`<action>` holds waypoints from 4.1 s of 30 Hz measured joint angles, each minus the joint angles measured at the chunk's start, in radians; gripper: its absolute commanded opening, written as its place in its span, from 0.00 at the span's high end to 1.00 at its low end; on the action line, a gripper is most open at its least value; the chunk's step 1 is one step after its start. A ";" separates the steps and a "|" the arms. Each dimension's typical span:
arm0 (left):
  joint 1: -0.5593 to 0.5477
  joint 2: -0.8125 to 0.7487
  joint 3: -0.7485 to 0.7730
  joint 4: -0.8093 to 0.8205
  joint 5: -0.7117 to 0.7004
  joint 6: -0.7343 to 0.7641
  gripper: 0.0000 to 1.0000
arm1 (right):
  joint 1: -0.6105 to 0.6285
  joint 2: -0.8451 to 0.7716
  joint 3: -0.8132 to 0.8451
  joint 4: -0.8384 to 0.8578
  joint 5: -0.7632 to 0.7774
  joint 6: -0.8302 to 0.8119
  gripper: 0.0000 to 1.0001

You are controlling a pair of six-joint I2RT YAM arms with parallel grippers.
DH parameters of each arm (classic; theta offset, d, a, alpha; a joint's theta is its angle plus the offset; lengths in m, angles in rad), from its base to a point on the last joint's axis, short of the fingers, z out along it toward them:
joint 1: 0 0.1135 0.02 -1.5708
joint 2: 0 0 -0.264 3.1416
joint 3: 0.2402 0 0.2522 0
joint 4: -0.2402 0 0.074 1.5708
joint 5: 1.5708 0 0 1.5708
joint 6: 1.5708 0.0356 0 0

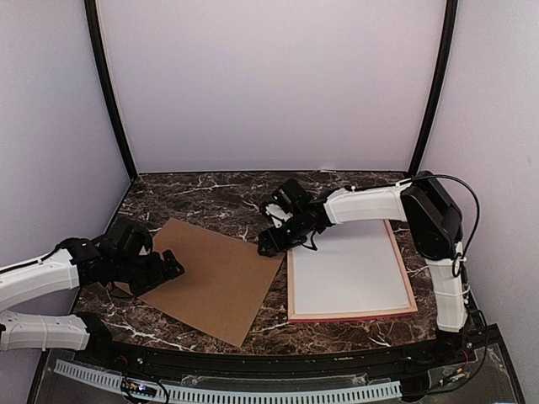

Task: Put the photo into the frame
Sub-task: Move the frame body to the center of the board, then rotate the backboard at the center of the board, then pick up the backboard from the center of the board, then turn over the backboard at the center of the board.

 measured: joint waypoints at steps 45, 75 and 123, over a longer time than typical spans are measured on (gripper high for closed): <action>0.008 -0.143 -0.216 0.052 0.061 -0.306 0.03 | -0.007 -0.007 -0.116 0.191 -0.112 0.026 0.35; 0.296 0.260 0.006 0.155 0.164 0.141 0.01 | 0.112 -0.099 -0.197 0.100 -0.064 0.142 0.25; 0.340 0.082 0.151 0.245 0.360 0.255 0.18 | 0.087 -0.083 -0.228 0.221 -0.093 0.192 0.37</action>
